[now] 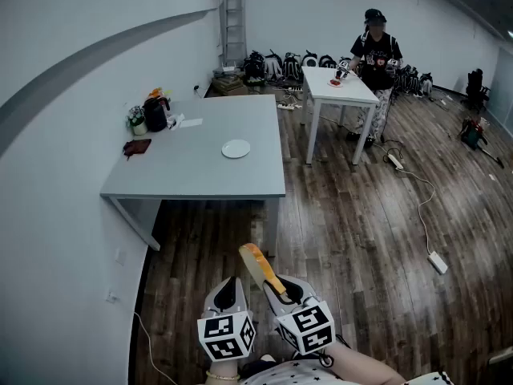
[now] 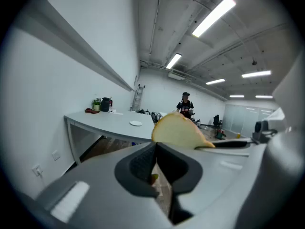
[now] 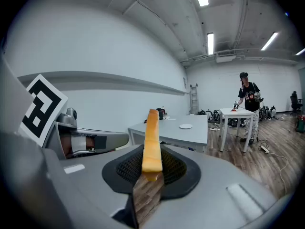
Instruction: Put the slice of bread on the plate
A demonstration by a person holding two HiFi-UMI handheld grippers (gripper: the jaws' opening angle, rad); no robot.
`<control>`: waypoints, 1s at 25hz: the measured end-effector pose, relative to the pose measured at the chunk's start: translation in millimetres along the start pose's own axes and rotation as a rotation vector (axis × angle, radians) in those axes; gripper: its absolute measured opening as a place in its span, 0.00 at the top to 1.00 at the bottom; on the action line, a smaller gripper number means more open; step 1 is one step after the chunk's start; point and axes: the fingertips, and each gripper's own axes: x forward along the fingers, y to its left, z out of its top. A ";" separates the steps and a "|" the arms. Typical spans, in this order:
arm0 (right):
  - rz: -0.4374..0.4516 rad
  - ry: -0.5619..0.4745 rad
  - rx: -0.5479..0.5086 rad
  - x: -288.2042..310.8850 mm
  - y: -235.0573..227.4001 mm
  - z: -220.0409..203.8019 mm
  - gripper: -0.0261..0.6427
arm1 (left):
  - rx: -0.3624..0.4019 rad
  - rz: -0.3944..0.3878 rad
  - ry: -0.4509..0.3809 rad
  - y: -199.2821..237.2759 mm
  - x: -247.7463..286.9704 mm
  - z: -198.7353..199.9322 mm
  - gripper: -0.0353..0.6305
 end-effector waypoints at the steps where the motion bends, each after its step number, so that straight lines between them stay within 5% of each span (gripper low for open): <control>1: 0.001 -0.003 0.002 3.2 3.3 -0.3 0.84 | 0.006 -0.002 0.000 3.5 -0.4 -1.1 0.94; 14: 0.006 0.008 0.026 41.2 18.5 -2.9 0.84 | -0.017 -0.015 -0.003 42.9 16.5 -5.4 0.94; 25: 0.022 -0.020 0.022 145.4 -56.4 46.2 0.84 | 0.002 -0.016 -0.018 62.7 133.5 41.4 0.94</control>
